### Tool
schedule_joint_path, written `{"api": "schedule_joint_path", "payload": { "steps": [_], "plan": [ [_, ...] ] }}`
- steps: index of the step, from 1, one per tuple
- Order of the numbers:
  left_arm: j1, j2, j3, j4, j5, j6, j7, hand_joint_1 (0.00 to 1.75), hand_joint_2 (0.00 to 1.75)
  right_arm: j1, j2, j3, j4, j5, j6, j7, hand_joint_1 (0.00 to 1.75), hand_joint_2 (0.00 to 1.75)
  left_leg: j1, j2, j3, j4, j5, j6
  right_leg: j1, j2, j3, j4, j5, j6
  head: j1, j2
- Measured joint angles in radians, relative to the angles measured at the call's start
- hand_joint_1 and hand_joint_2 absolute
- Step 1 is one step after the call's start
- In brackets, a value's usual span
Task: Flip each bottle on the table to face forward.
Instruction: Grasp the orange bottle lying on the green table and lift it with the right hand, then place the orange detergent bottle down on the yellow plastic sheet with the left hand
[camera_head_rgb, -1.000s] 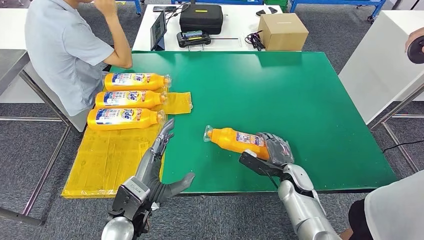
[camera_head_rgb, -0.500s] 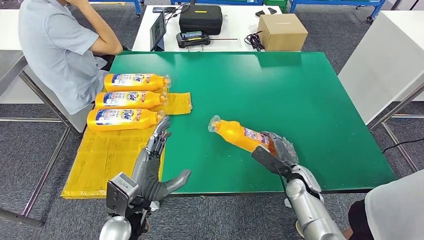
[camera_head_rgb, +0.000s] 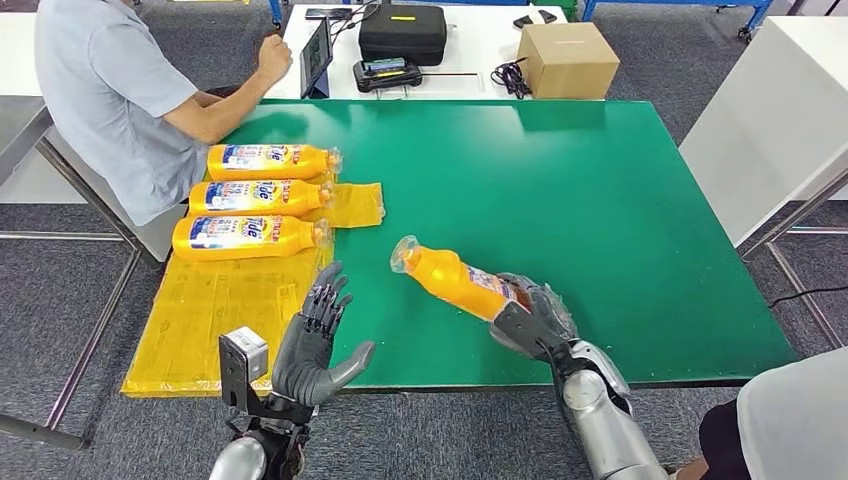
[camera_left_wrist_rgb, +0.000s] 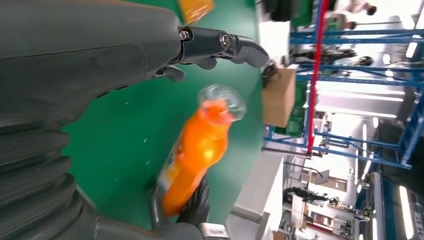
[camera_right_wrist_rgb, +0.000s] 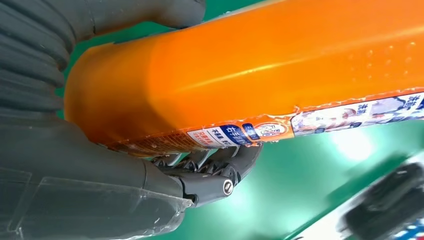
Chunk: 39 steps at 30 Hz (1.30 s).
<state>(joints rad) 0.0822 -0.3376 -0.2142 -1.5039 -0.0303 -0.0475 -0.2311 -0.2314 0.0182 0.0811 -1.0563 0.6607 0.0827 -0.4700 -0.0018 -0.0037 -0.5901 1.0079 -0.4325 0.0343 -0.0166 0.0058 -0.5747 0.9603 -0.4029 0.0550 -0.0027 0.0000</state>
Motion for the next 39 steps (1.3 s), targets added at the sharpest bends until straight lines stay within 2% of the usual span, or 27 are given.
{"api": "schedule_joint_path", "payload": {
  "steps": [10,19,29,39],
  "plan": [
    [-0.012,0.000,0.015,0.084,0.121,0.000,0.003,0.00,1.75,0.019,0.066,0.063,-0.125,-0.052,0.004,-0.019,1.75,1.75,0.000,-0.001,-0.008,0.000,0.000,0.000,0.000,0.000,-0.007,0.000,0.000,0.000,0.000,0.000],
    [-0.090,-0.001,0.039,0.153,0.098,0.017,-0.010,0.00,1.75,0.023,0.101,0.094,-0.200,-0.081,0.005,-0.030,1.75,1.75,0.000,-0.001,-0.008,0.000,0.000,0.000,0.000,-0.001,-0.008,0.000,0.000,0.000,0.001,0.000],
    [-0.153,-0.006,0.034,0.232,0.101,0.019,-0.018,0.00,1.75,0.019,0.125,0.139,-0.199,-0.073,0.017,-0.030,1.75,1.75,0.000,-0.001,-0.009,0.000,0.000,0.000,0.000,-0.001,-0.008,0.000,0.000,0.000,0.000,0.000],
    [-0.184,-0.006,-0.007,0.284,0.140,-0.012,-0.024,0.00,1.75,0.003,0.142,0.189,-0.148,-0.066,0.015,-0.039,1.75,1.75,0.000,-0.002,-0.009,0.000,0.000,0.000,0.000,-0.001,-0.009,0.000,0.000,0.000,0.000,0.000]
  ]
}}
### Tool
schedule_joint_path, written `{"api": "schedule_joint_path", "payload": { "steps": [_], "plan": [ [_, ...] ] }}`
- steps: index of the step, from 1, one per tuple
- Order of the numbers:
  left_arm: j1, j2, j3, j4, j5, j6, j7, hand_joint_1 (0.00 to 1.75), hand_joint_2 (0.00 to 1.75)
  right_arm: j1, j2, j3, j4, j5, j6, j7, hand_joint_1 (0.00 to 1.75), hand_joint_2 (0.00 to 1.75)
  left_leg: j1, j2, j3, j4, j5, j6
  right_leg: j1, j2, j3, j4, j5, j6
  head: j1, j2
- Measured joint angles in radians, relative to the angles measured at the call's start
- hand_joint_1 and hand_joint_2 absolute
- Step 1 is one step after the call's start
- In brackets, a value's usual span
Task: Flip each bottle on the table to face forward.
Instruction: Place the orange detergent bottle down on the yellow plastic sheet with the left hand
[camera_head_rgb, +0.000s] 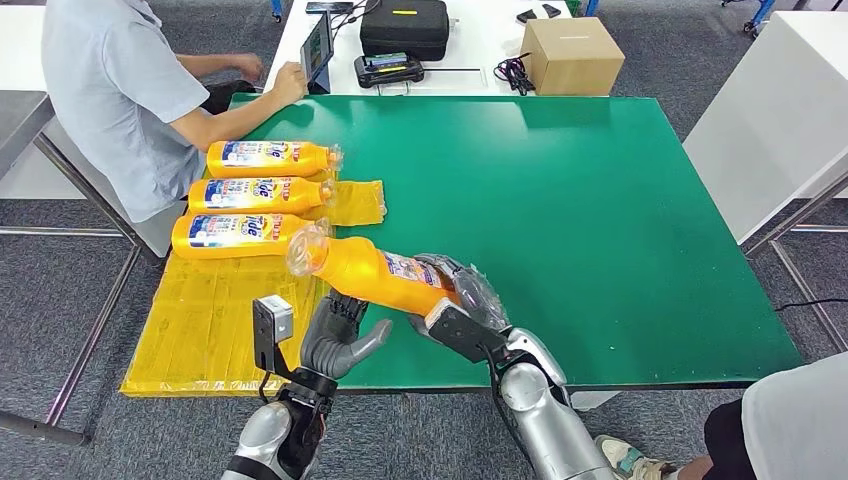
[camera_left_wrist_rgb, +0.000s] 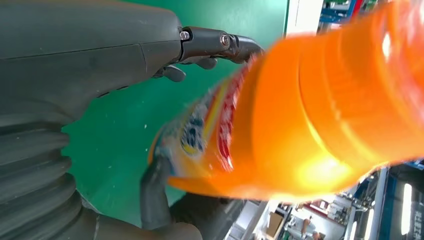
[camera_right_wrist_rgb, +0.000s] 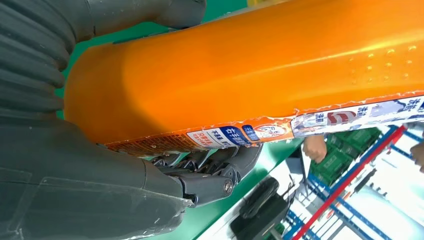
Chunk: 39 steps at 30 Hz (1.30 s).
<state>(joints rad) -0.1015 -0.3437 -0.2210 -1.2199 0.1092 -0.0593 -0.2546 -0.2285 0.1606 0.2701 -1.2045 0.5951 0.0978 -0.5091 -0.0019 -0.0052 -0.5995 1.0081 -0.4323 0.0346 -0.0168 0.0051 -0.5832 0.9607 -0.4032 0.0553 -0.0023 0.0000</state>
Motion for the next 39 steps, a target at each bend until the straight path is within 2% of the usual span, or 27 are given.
{"api": "schedule_joint_path", "payload": {
  "steps": [26,27,30,31,39],
  "plan": [
    [-0.076,0.000,-0.011,0.075,0.068,0.052,-0.087,0.00,1.75,-0.041,0.037,0.070,0.123,-0.023,0.001,-0.016,1.75,1.75,0.000,0.000,0.000,0.000,0.000,0.000,0.000,0.000,-0.001,0.000,0.000,0.000,0.000,0.000],
    [-0.076,0.000,-0.011,0.076,0.078,0.044,-0.086,0.18,1.75,-0.041,0.038,0.071,0.126,-0.029,0.004,-0.018,1.75,1.75,0.000,0.000,-0.001,0.000,0.000,0.000,0.000,0.000,-0.001,0.000,0.000,0.000,0.000,0.000],
    [-0.079,0.000,-0.012,0.082,0.097,0.020,-0.084,1.48,1.75,-0.045,0.038,0.071,0.136,-0.043,0.010,-0.024,1.75,1.75,0.000,0.000,-0.001,0.000,0.000,0.000,0.000,0.000,-0.001,0.000,0.000,0.000,0.000,0.000],
    [-0.080,0.000,-0.012,0.085,0.098,0.016,-0.085,1.74,1.75,-0.047,0.038,0.071,0.140,-0.047,0.012,-0.026,1.75,1.75,0.000,0.000,-0.001,0.000,0.000,0.000,0.000,0.000,-0.001,0.000,0.000,0.000,0.000,0.000],
    [-0.093,0.000,-0.020,0.100,0.077,0.016,-0.109,1.75,1.75,-0.053,0.037,0.071,0.158,-0.082,0.026,-0.036,1.75,1.75,0.000,0.000,0.000,0.000,0.000,0.000,0.000,0.000,-0.001,0.000,0.000,0.000,0.000,0.000]
  ]
}}
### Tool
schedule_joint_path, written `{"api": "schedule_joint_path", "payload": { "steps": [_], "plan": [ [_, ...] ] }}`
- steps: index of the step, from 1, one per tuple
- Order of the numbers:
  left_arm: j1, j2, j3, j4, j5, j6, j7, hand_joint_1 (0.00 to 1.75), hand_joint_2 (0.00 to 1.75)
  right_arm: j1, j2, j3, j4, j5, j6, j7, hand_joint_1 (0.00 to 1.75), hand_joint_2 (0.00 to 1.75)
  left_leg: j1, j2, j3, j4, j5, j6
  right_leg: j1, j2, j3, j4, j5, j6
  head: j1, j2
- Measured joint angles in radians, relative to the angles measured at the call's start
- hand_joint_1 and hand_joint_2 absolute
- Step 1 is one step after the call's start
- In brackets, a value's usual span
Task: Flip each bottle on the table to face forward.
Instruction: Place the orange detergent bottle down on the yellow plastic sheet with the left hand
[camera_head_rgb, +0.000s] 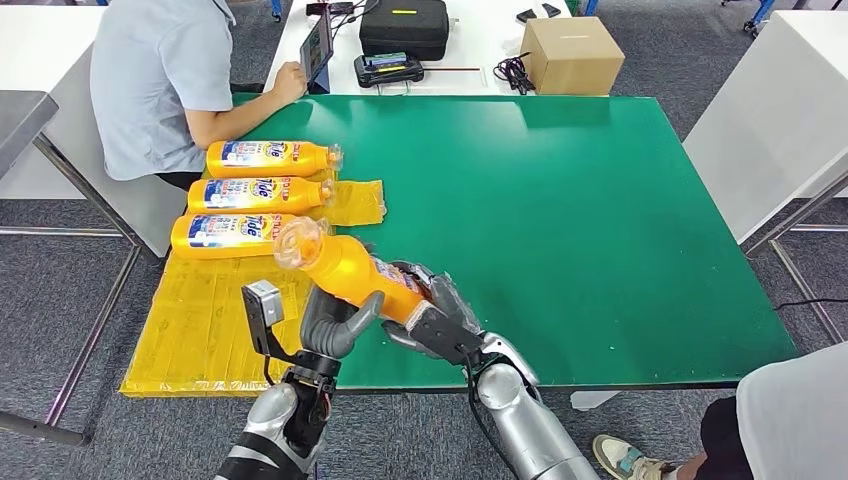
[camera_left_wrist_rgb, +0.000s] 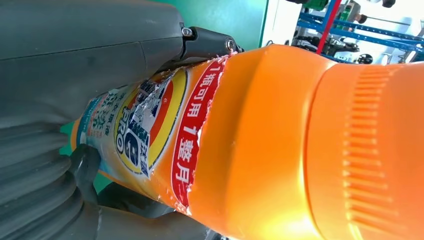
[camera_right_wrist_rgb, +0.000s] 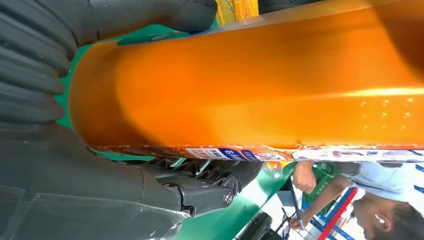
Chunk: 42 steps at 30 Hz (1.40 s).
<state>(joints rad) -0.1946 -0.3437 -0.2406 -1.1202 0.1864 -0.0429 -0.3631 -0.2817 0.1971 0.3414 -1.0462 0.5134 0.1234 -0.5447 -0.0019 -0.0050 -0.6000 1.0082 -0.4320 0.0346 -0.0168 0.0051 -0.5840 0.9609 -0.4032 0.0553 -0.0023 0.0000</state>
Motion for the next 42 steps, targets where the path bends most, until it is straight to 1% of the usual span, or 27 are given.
{"api": "schedule_joint_path", "payload": {
  "steps": [2,3,4,6,7,8,16,20,24,26,28,30,33,36,39,42],
  "plan": [
    [-0.001,0.000,-0.001,0.000,-0.010,0.004,-0.004,1.75,1.75,-0.002,-0.001,0.000,0.005,-0.007,0.004,0.000,1.75,1.75,0.000,0.000,0.000,0.000,0.000,0.000,0.000,0.000,0.000,0.000,0.000,0.000,0.000,0.000],
    [-0.001,0.000,-0.001,0.000,-0.014,0.007,-0.006,1.75,1.75,-0.003,-0.002,0.000,0.008,-0.009,0.005,0.000,1.66,1.75,0.000,0.000,0.000,0.000,0.000,0.000,0.000,0.000,0.000,0.000,0.000,0.000,0.000,0.000],
    [-0.001,0.000,-0.002,0.000,-0.018,0.010,-0.007,1.75,1.75,-0.004,-0.002,0.000,0.011,-0.010,0.005,-0.001,1.37,1.75,0.000,0.000,0.000,0.000,0.000,0.000,0.000,0.000,0.000,0.000,0.000,0.000,0.000,0.000],
    [-0.002,0.000,-0.004,0.000,-0.027,0.018,-0.011,1.75,1.75,-0.007,-0.002,0.000,0.017,-0.010,0.005,-0.001,0.50,1.75,0.000,0.000,0.000,0.000,0.000,0.000,0.000,0.000,0.000,0.000,0.000,0.000,0.000,0.000],
    [-0.002,0.000,-0.005,0.000,-0.034,0.024,-0.014,1.75,1.75,-0.009,-0.002,0.001,0.020,-0.010,0.005,-0.002,0.15,1.75,0.000,0.000,0.000,0.000,0.000,0.000,0.000,0.000,0.000,0.000,0.000,0.000,0.000,0.000],
    [-0.003,0.000,-0.007,0.000,-0.041,0.029,-0.017,1.75,1.75,-0.011,-0.002,0.002,0.024,-0.008,0.005,0.000,0.00,1.75,0.000,0.000,0.000,0.000,0.000,0.000,0.000,0.000,0.000,0.000,0.000,0.000,0.000,0.000],
    [0.000,0.000,-0.017,-0.018,-0.116,0.081,-0.033,1.75,1.75,-0.021,-0.002,0.012,0.052,-0.003,-0.005,0.022,0.00,1.75,0.000,0.000,0.000,0.000,0.000,0.000,0.000,0.000,0.000,0.000,0.000,0.000,0.000,0.000],
    [0.010,0.000,-0.011,-0.063,-0.159,0.118,-0.036,1.75,1.75,-0.017,-0.002,0.011,0.060,-0.005,-0.024,0.039,0.00,1.75,0.000,0.000,0.000,0.000,0.000,0.000,0.000,0.000,0.000,0.000,0.000,0.000,0.000,0.000],
    [0.027,0.000,0.003,-0.117,-0.186,0.131,-0.036,1.75,1.75,-0.010,-0.002,0.008,0.060,-0.009,-0.034,0.050,0.00,1.75,0.000,0.000,-0.001,0.000,0.000,0.000,0.000,0.000,0.000,0.000,0.000,0.000,0.000,0.000],
    [0.038,0.000,0.016,-0.148,-0.233,0.151,-0.039,1.75,1.75,-0.004,-0.002,0.006,0.059,-0.004,-0.040,0.053,0.00,1.75,0.000,0.000,-0.001,0.000,0.000,0.000,0.000,0.000,0.000,0.000,0.000,0.000,0.000,0.000],
    [0.050,0.000,0.039,-0.187,-0.342,0.187,-0.041,1.75,1.75,0.009,-0.004,-0.002,0.051,0.006,-0.048,0.054,0.00,1.75,0.000,0.000,-0.001,0.000,0.000,0.000,0.000,0.000,0.000,0.000,0.000,0.000,0.000,0.000],
    [0.058,0.000,0.071,-0.229,-0.491,0.221,-0.032,1.75,1.75,0.025,-0.008,-0.015,0.033,0.016,-0.056,0.054,0.00,1.75,0.000,-0.001,-0.001,0.000,0.000,0.000,0.000,-0.001,0.000,0.000,0.000,0.000,0.000,0.000],
    [0.062,0.000,0.130,-0.290,-0.745,0.277,-0.008,1.75,1.75,0.046,-0.013,-0.041,-0.006,0.031,-0.062,0.054,0.00,1.75,0.000,0.000,-0.001,0.000,0.000,0.000,0.000,-0.001,0.000,0.000,0.000,0.000,0.000,0.000],
    [0.060,0.000,0.199,-0.351,-0.992,0.328,0.023,1.70,1.75,0.065,-0.018,-0.074,-0.057,0.045,-0.072,0.052,0.00,1.75,0.000,0.000,-0.001,0.000,0.000,0.000,0.000,-0.001,0.000,0.000,0.000,0.000,0.000,0.000],
    [0.058,0.001,0.264,-0.393,-1.102,0.343,0.040,1.74,1.75,0.081,-0.024,-0.104,-0.105,0.051,-0.078,0.048,0.00,1.75,0.000,0.000,-0.001,0.000,0.000,0.000,0.000,-0.001,0.000,0.000,0.000,0.000,0.000,0.000],
    [0.055,0.007,0.307,-0.415,-1.214,0.366,0.050,1.73,1.75,0.101,-0.028,-0.128,-0.148,0.053,-0.079,0.036,0.00,1.75,0.000,-0.001,-0.001,0.000,0.000,0.000,0.000,-0.001,0.000,0.000,0.000,0.000,0.000,0.000]
  ]
}}
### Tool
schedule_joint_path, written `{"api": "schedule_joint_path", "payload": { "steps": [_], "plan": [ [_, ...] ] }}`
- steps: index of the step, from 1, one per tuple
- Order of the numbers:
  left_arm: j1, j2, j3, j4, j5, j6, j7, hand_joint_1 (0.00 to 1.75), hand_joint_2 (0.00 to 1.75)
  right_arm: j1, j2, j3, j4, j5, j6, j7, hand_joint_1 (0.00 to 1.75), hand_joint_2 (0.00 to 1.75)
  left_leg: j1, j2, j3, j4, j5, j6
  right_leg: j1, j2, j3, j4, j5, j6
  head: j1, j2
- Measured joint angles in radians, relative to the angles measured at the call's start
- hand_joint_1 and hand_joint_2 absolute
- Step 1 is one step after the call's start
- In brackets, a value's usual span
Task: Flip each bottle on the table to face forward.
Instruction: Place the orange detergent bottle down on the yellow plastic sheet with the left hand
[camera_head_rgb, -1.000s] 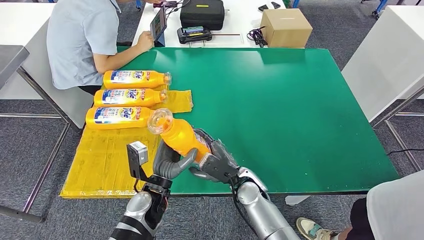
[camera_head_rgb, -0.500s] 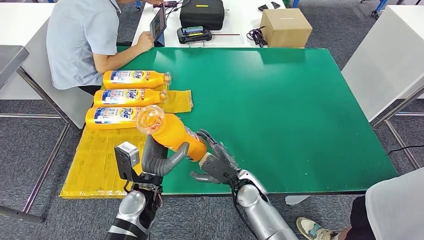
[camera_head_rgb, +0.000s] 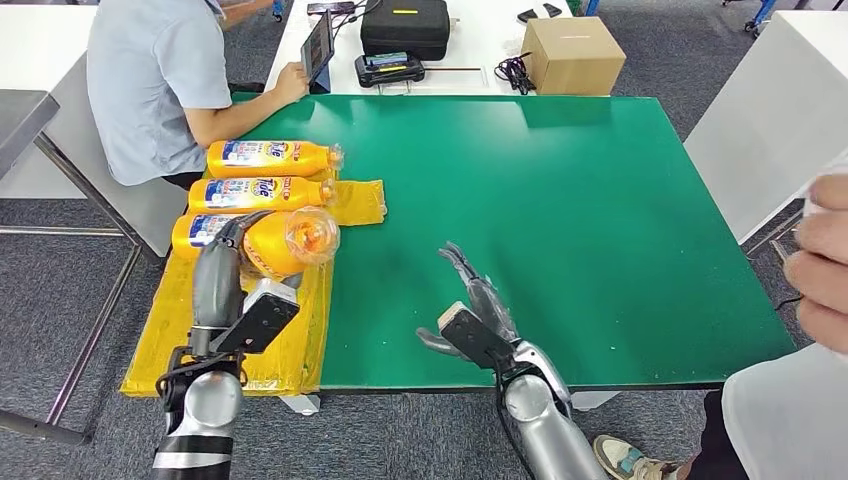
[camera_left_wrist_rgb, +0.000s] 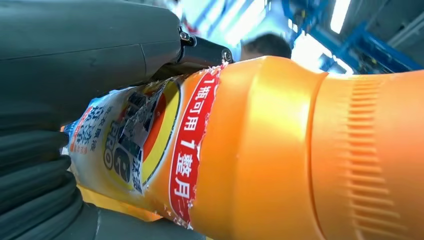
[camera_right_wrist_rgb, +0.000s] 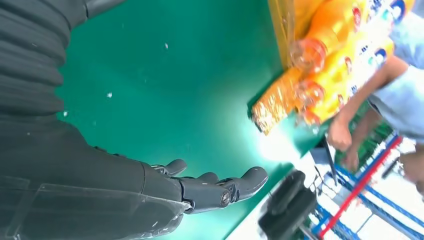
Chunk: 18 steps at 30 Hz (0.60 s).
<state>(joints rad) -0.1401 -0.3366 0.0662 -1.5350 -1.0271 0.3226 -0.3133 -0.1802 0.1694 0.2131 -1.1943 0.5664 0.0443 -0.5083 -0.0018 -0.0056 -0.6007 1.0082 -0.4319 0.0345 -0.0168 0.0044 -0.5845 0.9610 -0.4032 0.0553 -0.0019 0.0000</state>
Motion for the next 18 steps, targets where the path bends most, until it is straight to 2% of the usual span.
{"api": "schedule_joint_path", "payload": {
  "steps": [5,9,12,13,16,18],
  "plan": [
    [-0.013,0.030,0.026,0.022,-0.242,0.031,0.046,1.68,1.75,0.025,-0.008,-0.034,-0.037,-0.006,0.001,-0.021,0.00,1.75,0.000,0.000,0.000,0.000,0.000,0.000,0.000,0.000,0.000,0.000,0.000,0.000,0.000,0.000],
    [-0.038,0.060,0.016,0.118,-0.336,0.026,0.097,1.68,1.75,0.029,-0.013,-0.053,-0.037,-0.015,0.003,-0.045,0.00,1.75,0.000,0.000,0.000,0.000,0.000,0.000,0.000,0.000,0.000,0.000,0.000,0.000,0.000,0.000],
    [-0.059,0.078,-0.002,0.197,-0.368,0.004,0.126,1.20,1.75,0.029,-0.015,-0.063,-0.034,-0.019,0.003,-0.056,0.00,1.75,0.000,0.000,0.000,0.000,0.000,0.000,0.000,0.000,0.000,0.000,0.000,0.000,0.000,0.000],
    [-0.065,0.082,-0.008,0.221,-0.373,-0.007,0.134,1.12,1.75,0.029,-0.015,-0.065,-0.033,-0.020,0.004,-0.058,0.00,1.75,0.000,0.000,0.000,0.000,0.000,0.000,0.000,0.000,0.000,0.000,0.000,0.000,0.000,0.000],
    [-0.081,0.093,-0.024,0.289,-0.385,-0.034,0.159,1.37,1.75,0.029,-0.016,-0.073,-0.028,-0.023,0.005,-0.065,0.00,1.75,0.000,0.000,0.000,0.000,0.000,0.000,0.000,0.000,0.000,0.000,0.000,0.000,0.000,0.000],
    [-0.092,0.100,-0.032,0.330,-0.397,-0.038,0.173,1.41,1.75,0.029,-0.016,-0.078,-0.023,-0.026,0.008,-0.070,0.00,1.75,0.000,0.000,0.000,0.000,0.000,0.000,0.000,0.000,-0.001,0.000,0.000,0.000,0.000,0.000]
  ]
}}
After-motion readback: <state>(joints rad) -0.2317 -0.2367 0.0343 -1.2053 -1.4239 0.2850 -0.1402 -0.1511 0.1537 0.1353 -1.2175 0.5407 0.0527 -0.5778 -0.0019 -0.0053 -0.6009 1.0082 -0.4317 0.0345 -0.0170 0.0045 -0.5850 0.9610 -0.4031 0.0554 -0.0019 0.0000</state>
